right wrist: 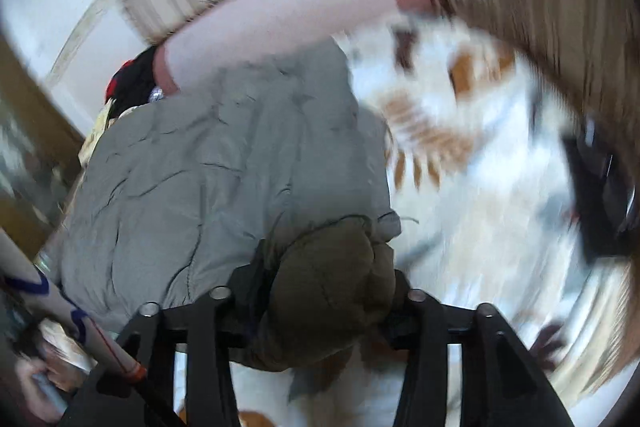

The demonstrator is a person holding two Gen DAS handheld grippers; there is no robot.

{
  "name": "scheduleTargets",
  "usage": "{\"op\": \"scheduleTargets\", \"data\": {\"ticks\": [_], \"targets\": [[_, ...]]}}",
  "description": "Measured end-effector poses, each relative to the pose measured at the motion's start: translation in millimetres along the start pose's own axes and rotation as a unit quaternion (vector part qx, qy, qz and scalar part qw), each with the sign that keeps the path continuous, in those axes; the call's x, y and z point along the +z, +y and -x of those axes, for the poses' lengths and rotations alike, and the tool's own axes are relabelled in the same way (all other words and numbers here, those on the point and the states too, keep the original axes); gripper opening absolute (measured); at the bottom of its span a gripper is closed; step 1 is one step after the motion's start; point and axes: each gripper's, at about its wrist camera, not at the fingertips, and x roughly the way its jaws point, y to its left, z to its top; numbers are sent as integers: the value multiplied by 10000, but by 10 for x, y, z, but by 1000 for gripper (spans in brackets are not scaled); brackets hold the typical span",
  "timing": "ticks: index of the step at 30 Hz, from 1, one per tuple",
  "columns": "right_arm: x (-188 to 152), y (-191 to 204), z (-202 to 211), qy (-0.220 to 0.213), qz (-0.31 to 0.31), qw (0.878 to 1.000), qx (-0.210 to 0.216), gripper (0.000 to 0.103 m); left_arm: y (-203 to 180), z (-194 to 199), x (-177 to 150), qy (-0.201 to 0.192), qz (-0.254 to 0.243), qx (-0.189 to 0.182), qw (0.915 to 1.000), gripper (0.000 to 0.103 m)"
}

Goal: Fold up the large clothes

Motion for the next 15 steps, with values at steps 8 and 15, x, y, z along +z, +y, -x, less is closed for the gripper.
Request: {"op": "scheduleTargets", "data": {"ticks": [8,15], "targets": [[-50,-462,389,-470,-978,9941,-60,61,182,492,105,-1326,506,727,9872,77],[107,86,554,-1034,-68,9945,156,63,-761,481,10,-1605,-1111,284,9804,77]]}}
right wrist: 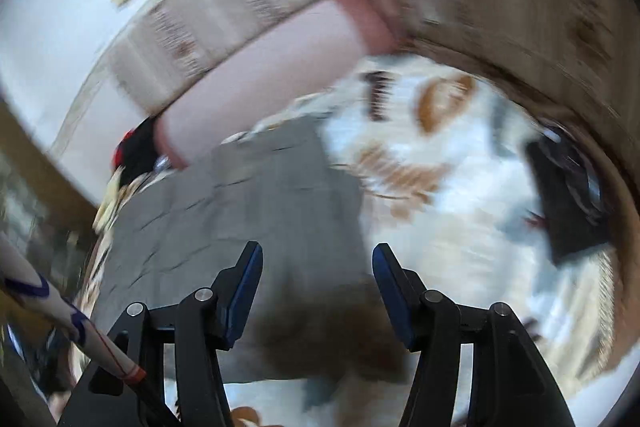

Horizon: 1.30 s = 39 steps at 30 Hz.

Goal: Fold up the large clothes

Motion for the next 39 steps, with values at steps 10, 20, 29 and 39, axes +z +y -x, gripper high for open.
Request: {"op": "scheduleTargets", "data": {"ticks": [10,20,29,39], "targets": [[-80,1210,-970,571,1601,9851,260,63,-1290,-661,-222,860,-1598,-573,9817,77],[-319,1120,-1450,832,2145,9731,-140,66,-1292,-1009,-300,1061,-1544,-566,9807,83],[-412,1153,-1400,670,2327,9701,-185,66,-1287,-961,-383,837,-1575,-485,9828,83],[-418,1151,-1217,486,2198,9743,-125,67,-1277,-918,-415,734,-1622,-479,9829,83]]}}
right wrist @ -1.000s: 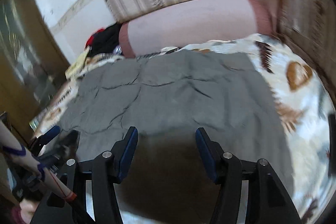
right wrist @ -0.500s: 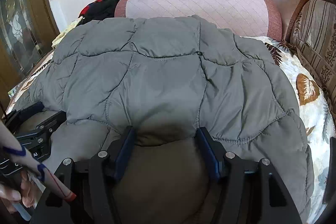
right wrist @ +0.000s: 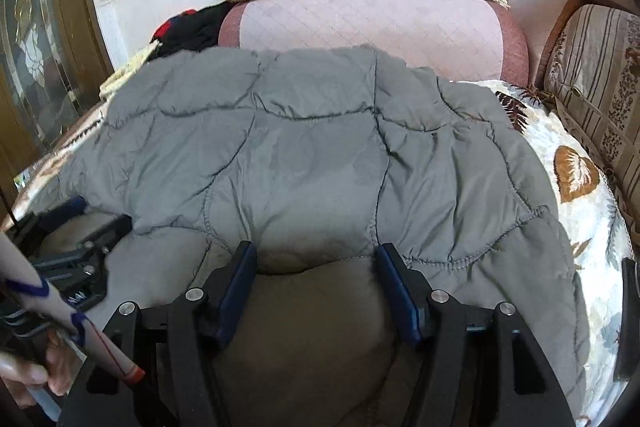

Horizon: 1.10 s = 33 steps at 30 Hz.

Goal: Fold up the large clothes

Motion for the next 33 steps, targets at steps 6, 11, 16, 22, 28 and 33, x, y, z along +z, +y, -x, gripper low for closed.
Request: {"op": "scheduleTargets", "data": {"ticks": [6,11,16,22,28,33], "targets": [[130,-200,295,-648,-279,9969,-349,67,10,5,-1,-11,-3,-4,10000,83],[140,-540,108,-224,-842,9940,-661,67,5,4,-3,-14,-8,-6,10000,83],[125,-549,-83,90,-702,9947,-742,68,-6,6,7,-16,-28,12,10000,83],[118,-599,-75,119,-786,9948,-633,68,20,47,13,-26,59,-57,10000,83],[235,-572,187,-292,-955,9945,-326,68,264,308,278,-344,462,-148,9982,82],[598,-497,186,-442,-819,9952,-302,68,458,-65,758,87,503,143,9986,82]]}}
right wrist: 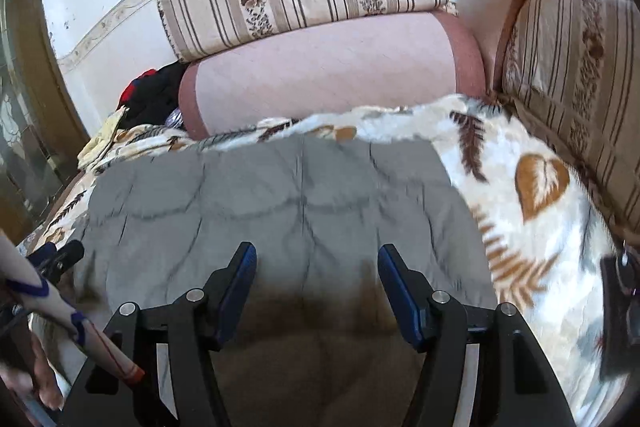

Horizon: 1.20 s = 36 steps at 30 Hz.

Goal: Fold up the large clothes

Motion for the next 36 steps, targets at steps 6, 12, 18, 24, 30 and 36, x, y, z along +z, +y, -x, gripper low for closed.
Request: {"op": "scheduleTargets", "data": {"ticks": [6,12,18,24,30,36], "targets": [[192,8,-654,850,136,9961,-198,70,85,-648,79,654,154,12,9977,84],[117,-66,-1030,1140,94,9934,-92,80,105,-893,65,770,223,-139,9967,89],[83,-73,-882,957,128,9953,-78,80,156,-661,-22,392,384,-116,9984,88],[6,53,-183,345,242,9991,84,80,141,128,-328,-317,267,-4,9991,88],[-344,-59,245,346,156,9992,116,80,183,506,-778,-427,-172,426,9980,88],[-722,-155,302,718,12,9973,143,81,252,448,-1000,-9,166,302,9994,88]]}}
